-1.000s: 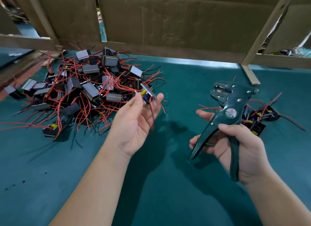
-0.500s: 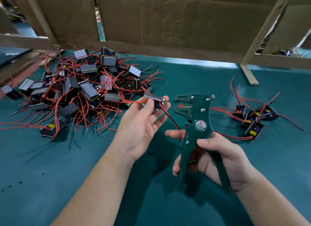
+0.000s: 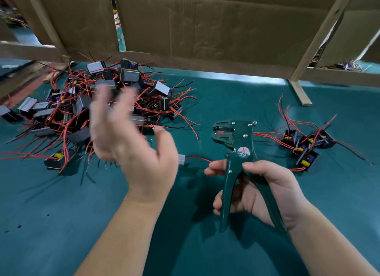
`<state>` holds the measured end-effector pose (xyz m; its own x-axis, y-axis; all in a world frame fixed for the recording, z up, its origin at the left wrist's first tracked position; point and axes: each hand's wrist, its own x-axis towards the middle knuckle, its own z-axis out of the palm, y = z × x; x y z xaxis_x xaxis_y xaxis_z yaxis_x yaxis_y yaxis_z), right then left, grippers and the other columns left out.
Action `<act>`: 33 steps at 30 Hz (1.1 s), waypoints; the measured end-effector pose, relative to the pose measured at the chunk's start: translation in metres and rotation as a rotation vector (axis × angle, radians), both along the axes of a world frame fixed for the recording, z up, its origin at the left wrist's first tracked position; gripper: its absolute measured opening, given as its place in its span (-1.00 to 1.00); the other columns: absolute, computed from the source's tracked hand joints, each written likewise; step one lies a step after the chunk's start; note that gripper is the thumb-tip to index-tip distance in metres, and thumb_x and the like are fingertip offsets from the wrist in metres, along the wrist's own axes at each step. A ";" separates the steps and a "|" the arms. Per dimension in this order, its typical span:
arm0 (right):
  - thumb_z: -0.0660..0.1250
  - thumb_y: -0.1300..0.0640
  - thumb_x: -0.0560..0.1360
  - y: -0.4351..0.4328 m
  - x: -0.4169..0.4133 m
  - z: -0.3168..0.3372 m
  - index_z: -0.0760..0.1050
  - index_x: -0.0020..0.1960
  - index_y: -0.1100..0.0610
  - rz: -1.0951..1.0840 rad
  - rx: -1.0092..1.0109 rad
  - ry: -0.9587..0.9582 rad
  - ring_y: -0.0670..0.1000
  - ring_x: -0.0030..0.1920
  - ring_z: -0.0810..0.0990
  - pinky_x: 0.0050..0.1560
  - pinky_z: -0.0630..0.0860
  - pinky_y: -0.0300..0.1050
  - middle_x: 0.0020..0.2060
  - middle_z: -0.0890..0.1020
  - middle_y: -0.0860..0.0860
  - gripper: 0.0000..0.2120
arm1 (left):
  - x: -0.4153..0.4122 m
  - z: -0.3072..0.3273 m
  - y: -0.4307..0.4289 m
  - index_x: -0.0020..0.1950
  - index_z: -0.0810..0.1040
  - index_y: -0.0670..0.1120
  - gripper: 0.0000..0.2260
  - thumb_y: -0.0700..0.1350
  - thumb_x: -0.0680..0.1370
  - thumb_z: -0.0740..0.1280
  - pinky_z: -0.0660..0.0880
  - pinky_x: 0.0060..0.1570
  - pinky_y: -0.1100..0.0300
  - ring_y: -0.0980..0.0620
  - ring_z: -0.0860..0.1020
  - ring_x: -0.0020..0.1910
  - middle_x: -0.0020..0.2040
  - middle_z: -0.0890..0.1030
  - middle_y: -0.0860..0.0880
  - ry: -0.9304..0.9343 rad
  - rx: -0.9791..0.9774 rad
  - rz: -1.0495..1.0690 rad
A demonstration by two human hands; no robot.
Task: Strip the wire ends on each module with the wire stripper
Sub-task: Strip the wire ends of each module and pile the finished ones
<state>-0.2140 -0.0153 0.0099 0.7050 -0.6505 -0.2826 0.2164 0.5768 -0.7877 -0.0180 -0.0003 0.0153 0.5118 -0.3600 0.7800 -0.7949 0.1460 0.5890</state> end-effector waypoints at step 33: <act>0.59 -0.05 0.05 -0.005 -0.007 0.003 0.61 0.09 0.30 -0.149 -0.084 -0.006 0.37 -0.25 0.59 -0.16 0.55 0.30 0.00 0.59 0.23 -0.30 | -0.003 -0.021 -0.010 -0.19 0.56 0.03 -0.82 0.05 0.55 0.25 0.31 -0.32 0.41 0.22 0.45 -0.34 -0.34 0.53 0.17 0.029 0.644 -0.819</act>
<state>-0.2214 -0.0203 0.0130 0.6006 -0.7690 -0.2189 0.2990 0.4700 -0.8305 -0.0213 -0.0106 -0.0059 -0.0609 -0.9495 0.3079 -0.5786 0.2849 0.7642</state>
